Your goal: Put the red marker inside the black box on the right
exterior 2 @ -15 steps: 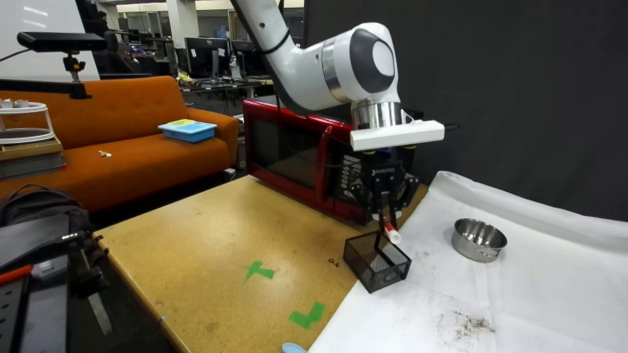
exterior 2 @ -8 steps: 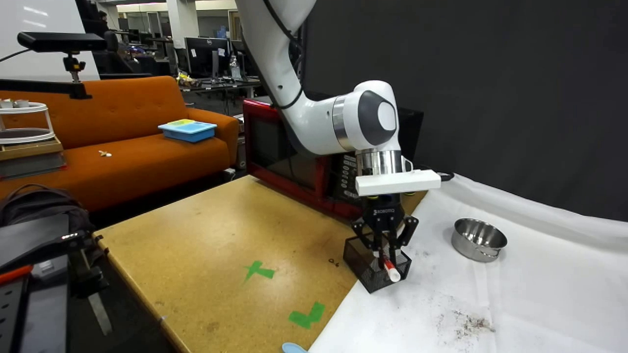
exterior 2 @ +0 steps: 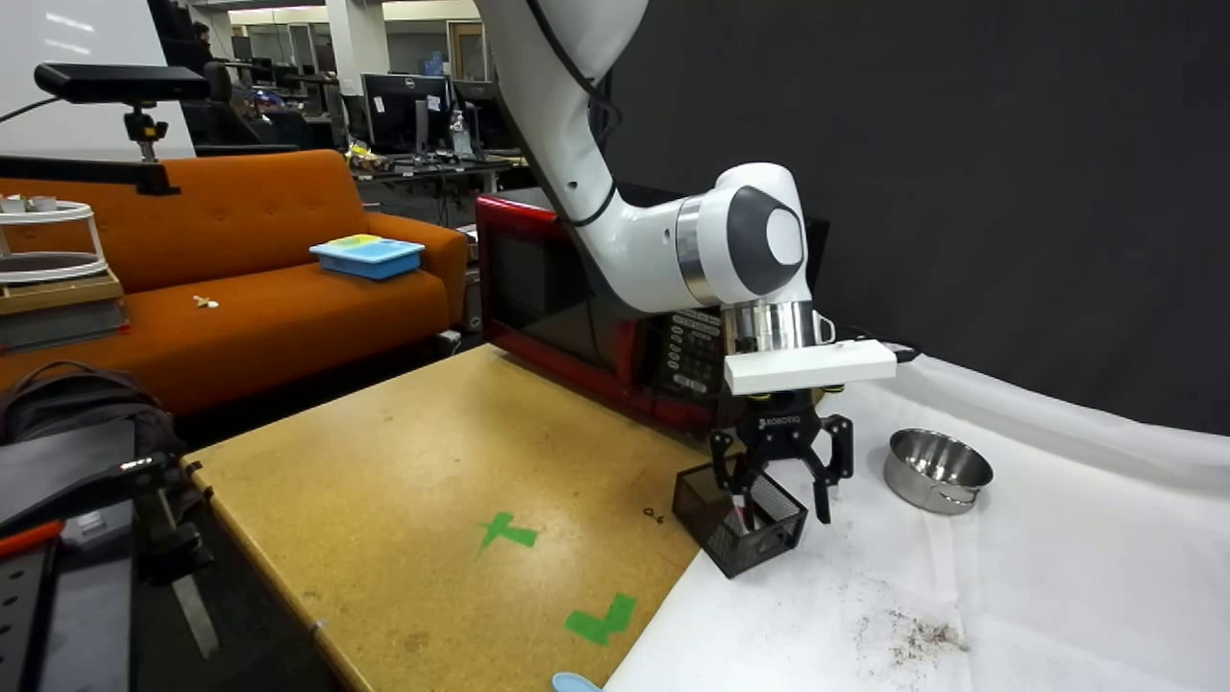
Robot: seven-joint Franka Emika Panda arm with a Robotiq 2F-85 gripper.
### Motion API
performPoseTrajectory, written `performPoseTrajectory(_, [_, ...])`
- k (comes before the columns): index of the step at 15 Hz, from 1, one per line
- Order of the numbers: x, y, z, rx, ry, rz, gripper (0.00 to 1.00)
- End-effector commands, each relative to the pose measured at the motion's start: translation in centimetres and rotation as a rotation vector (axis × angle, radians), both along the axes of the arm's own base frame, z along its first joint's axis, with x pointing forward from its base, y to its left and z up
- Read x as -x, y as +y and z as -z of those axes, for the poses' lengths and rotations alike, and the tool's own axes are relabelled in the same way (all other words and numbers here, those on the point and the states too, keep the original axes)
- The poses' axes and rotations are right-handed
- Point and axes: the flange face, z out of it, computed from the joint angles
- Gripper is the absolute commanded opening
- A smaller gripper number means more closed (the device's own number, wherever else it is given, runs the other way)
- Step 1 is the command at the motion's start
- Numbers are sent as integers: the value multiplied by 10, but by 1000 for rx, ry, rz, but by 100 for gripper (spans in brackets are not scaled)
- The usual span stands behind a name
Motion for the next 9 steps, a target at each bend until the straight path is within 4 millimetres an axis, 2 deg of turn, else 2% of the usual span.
performPoseTrajectory(1, [-3,-3,-4,-16,-6,-13,100])
performPoseTrajectory(5, [3,6,-24,-103,7,-55,100])
performPoseTrajectory(9, [10,4,-58,-238,-25,-40,100])
